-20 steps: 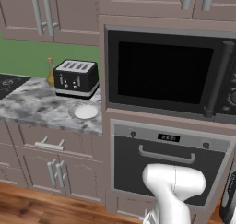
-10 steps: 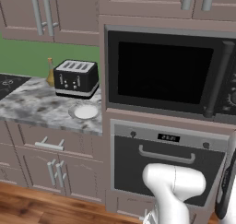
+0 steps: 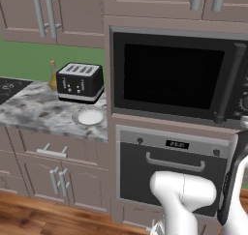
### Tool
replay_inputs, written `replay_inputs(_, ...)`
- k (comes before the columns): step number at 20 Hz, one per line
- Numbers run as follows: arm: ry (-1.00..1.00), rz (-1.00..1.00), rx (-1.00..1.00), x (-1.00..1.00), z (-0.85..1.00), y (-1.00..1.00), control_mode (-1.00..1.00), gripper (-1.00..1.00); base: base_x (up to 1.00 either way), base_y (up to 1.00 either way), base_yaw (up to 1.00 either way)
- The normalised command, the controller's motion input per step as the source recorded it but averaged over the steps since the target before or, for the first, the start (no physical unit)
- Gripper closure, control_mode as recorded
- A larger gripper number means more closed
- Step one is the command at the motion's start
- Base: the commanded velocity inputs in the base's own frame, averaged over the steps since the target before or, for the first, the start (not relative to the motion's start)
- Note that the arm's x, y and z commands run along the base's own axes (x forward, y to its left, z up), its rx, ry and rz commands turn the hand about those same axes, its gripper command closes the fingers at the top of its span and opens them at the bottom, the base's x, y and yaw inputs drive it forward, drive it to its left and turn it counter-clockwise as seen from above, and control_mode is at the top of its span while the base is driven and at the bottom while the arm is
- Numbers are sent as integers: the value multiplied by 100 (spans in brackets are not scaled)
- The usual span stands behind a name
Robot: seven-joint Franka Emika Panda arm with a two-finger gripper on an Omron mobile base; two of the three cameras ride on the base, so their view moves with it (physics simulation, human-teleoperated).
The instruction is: Pick the squash from the counter and place it in the microwave. Then turn on the microwave.
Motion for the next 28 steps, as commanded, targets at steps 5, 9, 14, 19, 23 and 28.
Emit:
replay_inputs(5, -6, 0, -1, 33, -19, 10, -100, -100, 0, 0, 0)
replay_inputs(9, -10, 0, 0, 29, -12, 0, -100, -100, 0, 0, 0)
replay_inputs(14, -11, 0, 0, 26, -24, -1, -100, -100, 0, 0, 0)
replay_inputs(19, -11, 0, 0, 17, -34, -8, -100, -100, 0, 0, 0)
replay_inputs(23, -10, 0, 0, 11, -32, -22, -100, -100, 0, 0, 0)
replay_inputs(28, -10, 0, 0, 4, -31, -29, -100, -100, 0, 0, 0)
